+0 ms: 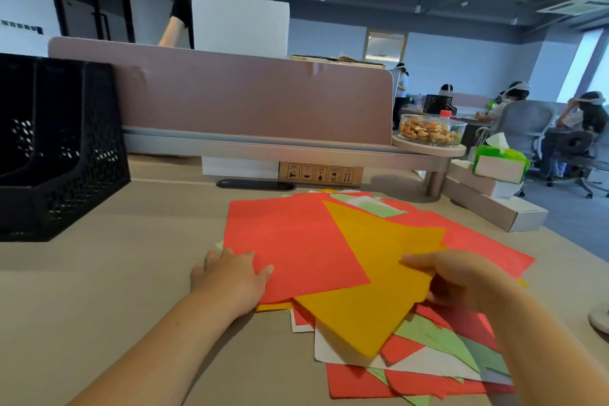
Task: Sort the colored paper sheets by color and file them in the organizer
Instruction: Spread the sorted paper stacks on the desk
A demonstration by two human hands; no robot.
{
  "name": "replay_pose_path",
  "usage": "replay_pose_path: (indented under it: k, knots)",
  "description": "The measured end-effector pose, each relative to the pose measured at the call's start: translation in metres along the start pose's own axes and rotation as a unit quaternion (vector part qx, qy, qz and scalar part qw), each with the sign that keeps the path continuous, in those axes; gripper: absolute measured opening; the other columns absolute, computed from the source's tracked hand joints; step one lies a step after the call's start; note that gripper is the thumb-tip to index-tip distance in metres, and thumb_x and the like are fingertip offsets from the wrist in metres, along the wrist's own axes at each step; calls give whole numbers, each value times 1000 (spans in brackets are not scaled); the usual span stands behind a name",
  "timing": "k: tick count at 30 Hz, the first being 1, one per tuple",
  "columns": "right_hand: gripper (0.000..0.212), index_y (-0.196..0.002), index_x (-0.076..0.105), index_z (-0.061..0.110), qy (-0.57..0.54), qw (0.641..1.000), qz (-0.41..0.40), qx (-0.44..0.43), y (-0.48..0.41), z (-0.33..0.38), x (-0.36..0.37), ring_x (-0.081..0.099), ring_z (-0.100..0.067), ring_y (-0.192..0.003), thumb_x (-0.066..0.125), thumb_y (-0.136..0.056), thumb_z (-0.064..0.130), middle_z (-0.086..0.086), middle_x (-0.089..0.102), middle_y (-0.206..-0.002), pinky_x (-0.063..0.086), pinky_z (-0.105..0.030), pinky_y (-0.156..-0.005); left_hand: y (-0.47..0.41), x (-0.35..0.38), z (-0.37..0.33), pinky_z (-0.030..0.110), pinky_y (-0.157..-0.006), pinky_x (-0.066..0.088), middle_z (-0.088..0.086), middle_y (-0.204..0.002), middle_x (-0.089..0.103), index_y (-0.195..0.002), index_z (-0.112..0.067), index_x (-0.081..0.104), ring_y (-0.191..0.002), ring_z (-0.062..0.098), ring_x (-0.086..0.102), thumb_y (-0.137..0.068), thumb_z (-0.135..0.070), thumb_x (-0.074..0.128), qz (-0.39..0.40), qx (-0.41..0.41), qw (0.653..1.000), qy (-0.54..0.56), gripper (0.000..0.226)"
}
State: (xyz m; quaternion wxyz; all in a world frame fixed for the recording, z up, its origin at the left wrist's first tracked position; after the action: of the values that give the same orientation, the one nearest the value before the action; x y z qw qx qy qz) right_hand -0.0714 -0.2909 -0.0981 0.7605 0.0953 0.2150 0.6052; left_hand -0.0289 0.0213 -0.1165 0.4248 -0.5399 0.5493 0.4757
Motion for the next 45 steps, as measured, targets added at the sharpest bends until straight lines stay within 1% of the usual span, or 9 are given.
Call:
replay_pose_path:
  k: [3,6,9,16,21,25,30,36,45]
  knots:
    - [22,-95,64,4,-6,998,59,13,-2,2,-1,58,-23,-57,64,-87,24,-14,63,-69,51,-32,-59,0,2,-1,46,-110,23,8,-157,19,-150,-32,22,-143,29,17,-94,-61,26,9,-2,1000,-15,63]
    - [19,-85,53,5,-50,994,-91,-42,-14,5,-27,61,-33,-82,70,-83,15,-17,60,-82,49,-47,-88,2,2,-2,49,-111,19,7,-158,17,-150,-32,21,-144,30,12,-95,-61,26,12,3,1000,-12,63]
    - [13,-80,53,-5,8,991,-129,-33,-17,-1,-31,56,-32,-66,66,-80,-4,-18,55,-74,50,-40,-63,2,4,-3,51,-113,14,5,-159,12,-150,-31,21,-145,32,6,-95,-60,25,17,16,1000,-6,62]
    - [12,-84,67,0,65,982,177,28,21,6,27,63,-25,-67,63,-81,11,-20,70,-86,56,-31,-62,2,3,-4,52,-114,15,4,-160,13,-151,-29,19,-146,30,11,-96,-59,25,28,29,999,4,63]
    - [39,-113,55,7,-120,992,-12,-23,-7,11,2,61,-32,-97,65,-86,33,-19,57,-122,50,-44,-84,5,-2,-7,52,-113,16,2,-158,21,-148,-31,27,-144,27,19,-97,-57,22,17,35,999,-16,58]
    - [17,-90,57,-4,18,998,-44,-36,-14,7,-6,48,-25,-62,69,-81,5,-18,57,-80,42,-34,-59,9,-4,-14,49,-109,25,2,-149,38,-141,-30,39,-135,24,37,-97,-57,24,-5,55,998,-17,54]
    - [15,-68,57,7,172,964,203,29,14,-8,33,54,-16,-48,61,-82,2,-9,56,-60,45,-25,-52,13,-9,-18,35,-96,44,1,-131,56,-133,-23,51,-118,20,53,-97,-53,34,-25,74,996,52,50]
    - [37,-86,64,1,84,996,30,-13,-1,5,29,53,-20,-47,73,-79,36,-11,56,-60,45,-26,-50,21,-20,-29,32,-89,49,-4,-115,67,-115,-25,66,-104,14,60,-96,-51,41,-63,120,986,100,41]
    - [15,-92,67,2,19,989,14,-145,4,21,36,71,-27,-66,68,-79,-4,-11,74,-71,58,-38,-67,14,-47,12,24,-82,41,1,-130,57,-130,-20,55,-108,15,56,-93,-27,57,-175,-11,909,379,38]
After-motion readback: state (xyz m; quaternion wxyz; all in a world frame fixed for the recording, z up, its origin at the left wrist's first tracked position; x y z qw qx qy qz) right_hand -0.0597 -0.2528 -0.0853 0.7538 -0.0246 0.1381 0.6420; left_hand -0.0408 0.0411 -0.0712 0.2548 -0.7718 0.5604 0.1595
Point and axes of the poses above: each hand's wrist, its own y-axis away from the middle knuckle, its own x-axis out of the palm, z = x × y, the point moved 7 cm from there along -y, towards the middle knuckle
